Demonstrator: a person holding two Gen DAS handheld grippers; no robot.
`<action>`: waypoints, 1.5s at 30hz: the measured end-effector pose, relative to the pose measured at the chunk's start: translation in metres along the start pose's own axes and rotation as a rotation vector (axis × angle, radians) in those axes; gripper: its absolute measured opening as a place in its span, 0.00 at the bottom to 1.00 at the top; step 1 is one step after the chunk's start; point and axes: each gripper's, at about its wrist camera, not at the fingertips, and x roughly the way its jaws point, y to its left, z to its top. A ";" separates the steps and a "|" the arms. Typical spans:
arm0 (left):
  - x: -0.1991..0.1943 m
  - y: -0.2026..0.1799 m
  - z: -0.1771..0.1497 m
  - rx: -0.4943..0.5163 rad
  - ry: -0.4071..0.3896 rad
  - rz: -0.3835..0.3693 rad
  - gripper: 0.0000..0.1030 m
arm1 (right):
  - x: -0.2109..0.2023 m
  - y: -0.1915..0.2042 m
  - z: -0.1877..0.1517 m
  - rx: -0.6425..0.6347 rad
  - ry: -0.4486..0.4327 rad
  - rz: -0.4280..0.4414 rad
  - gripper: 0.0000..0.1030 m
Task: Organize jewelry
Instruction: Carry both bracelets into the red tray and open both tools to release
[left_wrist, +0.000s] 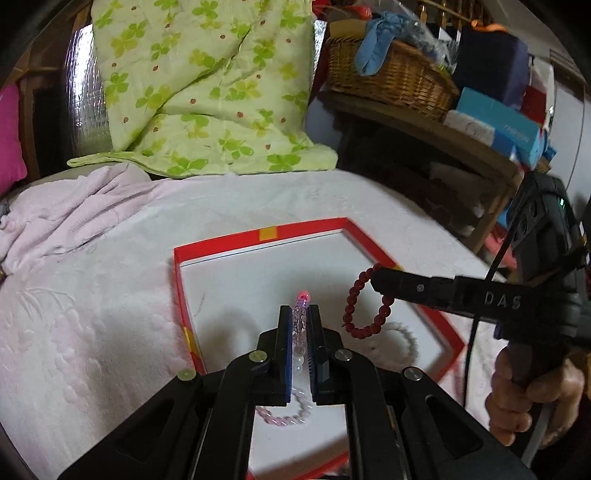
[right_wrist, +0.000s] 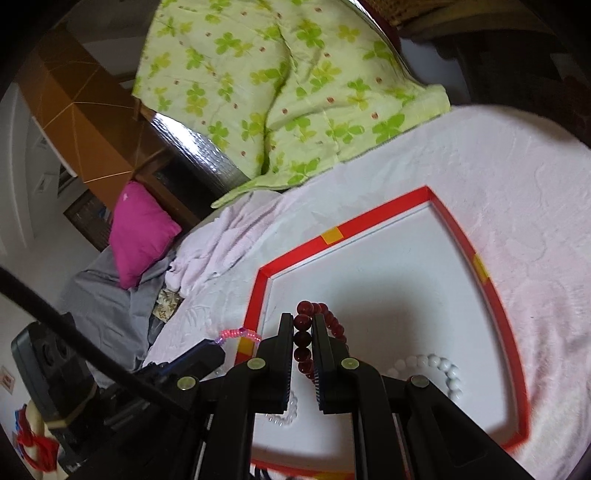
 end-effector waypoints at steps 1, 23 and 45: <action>0.003 0.001 0.000 0.001 0.006 0.007 0.07 | 0.005 -0.002 0.001 0.008 0.005 0.001 0.10; 0.034 0.004 -0.014 0.096 0.077 0.217 0.07 | 0.047 -0.029 0.002 0.085 0.067 -0.069 0.10; 0.018 -0.003 -0.019 0.154 0.031 0.333 0.51 | 0.006 -0.031 0.005 0.090 0.013 -0.086 0.14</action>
